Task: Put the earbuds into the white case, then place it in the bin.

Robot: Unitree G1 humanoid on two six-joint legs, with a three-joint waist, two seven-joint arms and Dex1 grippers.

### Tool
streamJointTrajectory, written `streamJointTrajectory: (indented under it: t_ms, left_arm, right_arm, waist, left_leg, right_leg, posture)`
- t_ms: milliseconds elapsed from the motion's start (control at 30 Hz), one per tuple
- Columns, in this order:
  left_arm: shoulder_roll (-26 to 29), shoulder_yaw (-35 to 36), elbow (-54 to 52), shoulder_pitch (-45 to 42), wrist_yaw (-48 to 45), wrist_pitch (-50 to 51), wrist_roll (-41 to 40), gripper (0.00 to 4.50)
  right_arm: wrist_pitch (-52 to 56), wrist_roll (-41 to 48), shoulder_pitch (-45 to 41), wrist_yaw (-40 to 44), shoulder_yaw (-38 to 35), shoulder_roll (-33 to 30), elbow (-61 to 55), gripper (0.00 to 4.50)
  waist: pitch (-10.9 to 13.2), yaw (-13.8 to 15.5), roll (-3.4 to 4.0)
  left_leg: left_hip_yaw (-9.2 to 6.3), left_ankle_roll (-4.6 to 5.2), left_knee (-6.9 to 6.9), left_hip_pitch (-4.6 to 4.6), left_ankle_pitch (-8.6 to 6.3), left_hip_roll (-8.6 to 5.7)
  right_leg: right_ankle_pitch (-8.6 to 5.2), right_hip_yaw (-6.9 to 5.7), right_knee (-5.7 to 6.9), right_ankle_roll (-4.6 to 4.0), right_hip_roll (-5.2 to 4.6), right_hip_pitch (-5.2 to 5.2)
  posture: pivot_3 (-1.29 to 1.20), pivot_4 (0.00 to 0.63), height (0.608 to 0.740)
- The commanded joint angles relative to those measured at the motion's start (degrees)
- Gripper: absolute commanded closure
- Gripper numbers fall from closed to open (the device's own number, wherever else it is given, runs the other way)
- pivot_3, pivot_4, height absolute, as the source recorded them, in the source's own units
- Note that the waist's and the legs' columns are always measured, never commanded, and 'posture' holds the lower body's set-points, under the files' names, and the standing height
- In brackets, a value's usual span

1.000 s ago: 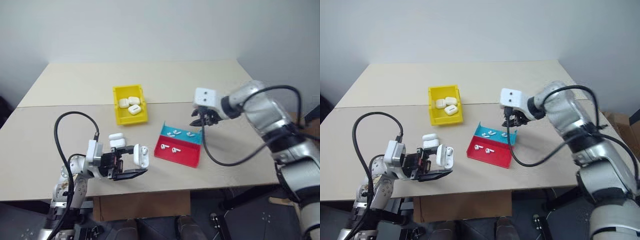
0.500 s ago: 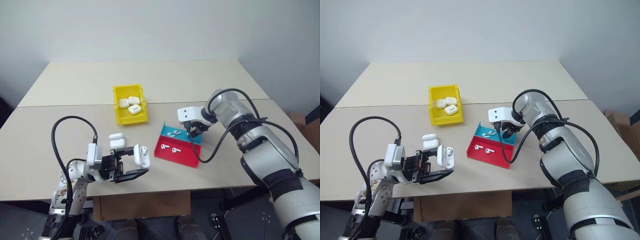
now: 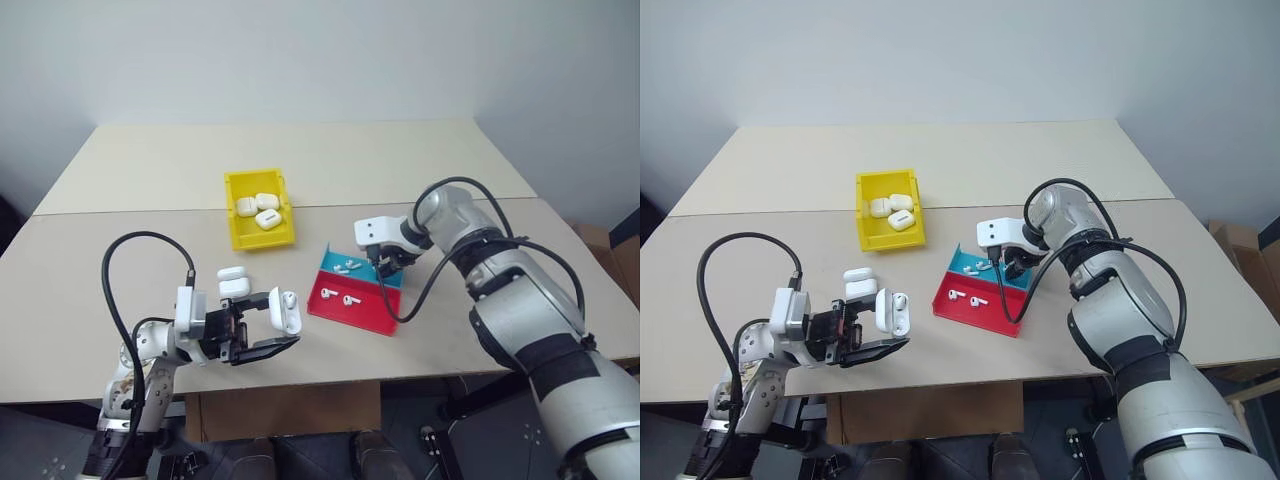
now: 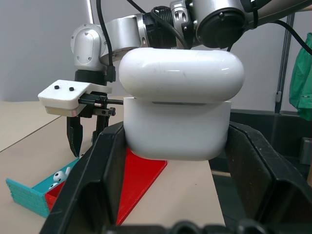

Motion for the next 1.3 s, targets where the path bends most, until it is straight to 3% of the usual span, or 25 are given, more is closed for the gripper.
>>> streamJointTrajectory:
  t_ms: [33, 533, 733, 1067, 1300]
  left_arm:
    - [0.33, 0.07, -2.23, 0.27, 0.39, -1.58, 0.09, 1.74]
    - [0.04, -0.38, -2.0, 0.62, 1.0, -2.5, 0.77, 1.74]
    - [0.12, -0.52, -1.9, 0.43, 1.19, -2.59, 0.93, 1.74]
    - [0.21, -0.52, -1.88, -0.02, 1.95, -2.2, 0.82, 1.74]
    - [-0.44, -0.48, -2.45, -0.97, 3.21, -1.14, -0.38, 1.74]
  right_arm:
    - [-1.42, -0.43, -2.06, 0.55, -1.49, -0.14, 0.09, 2.35]
    - [-2.06, -2.68, -2.11, -1.02, -1.82, 0.38, 2.34, 2.35]
    - [-2.51, -2.99, -1.88, -1.43, -2.09, 0.49, 2.35, 3.83]
    - [-2.94, -3.14, -1.97, -1.96, -2.67, 0.09, 1.65, 3.83]
    - [0.94, 1.69, -2.9, -0.48, -9.57, -2.78, -5.1, 3.83]
  waist:
    - [0.0, -0.01, 0.0]
    - [0.0, -0.02, 0.0]
    - [0.0, -0.04, 0.0]
    - [0.0, -0.04, 0.0]
    - [0.01, 0.0, 0.02]
  left_leg:
    - [0.0, 0.0, 0.0, 0.0, 0.0, 0.0]
    - [0.0, 0.0, 0.0, 0.01, 0.0, 0.0]
    - [0.0, 0.0, 0.0, 0.02, 0.0, 0.0]
    - [0.0, 0.0, 0.0, 0.02, 0.0, 0.0]
    - [0.0, 0.0, 0.0, 0.0, 0.0, 0.0]
  right_leg:
    - [0.0, 0.0, 0.0, 0.0, 0.0, 0.0]
    - [0.0, 0.0, 0.01, 0.0, 0.0, 0.01]
    - [0.0, 0.0, 0.01, 0.0, 0.0, 0.01]
    - [0.0, 0.0, 0.02, 0.0, 0.0, 0.01]
    - [0.0, 0.0, 0.01, 0.0, 0.0, 0.01]
  posture:
    - [0.0, 0.15, 0.74]
    - [0.0, 0.15, 0.74]
    - [0.0, 0.15, 0.74]
    - [0.0, 0.15, 0.74]
    - [0.0, 0.15, 0.74]
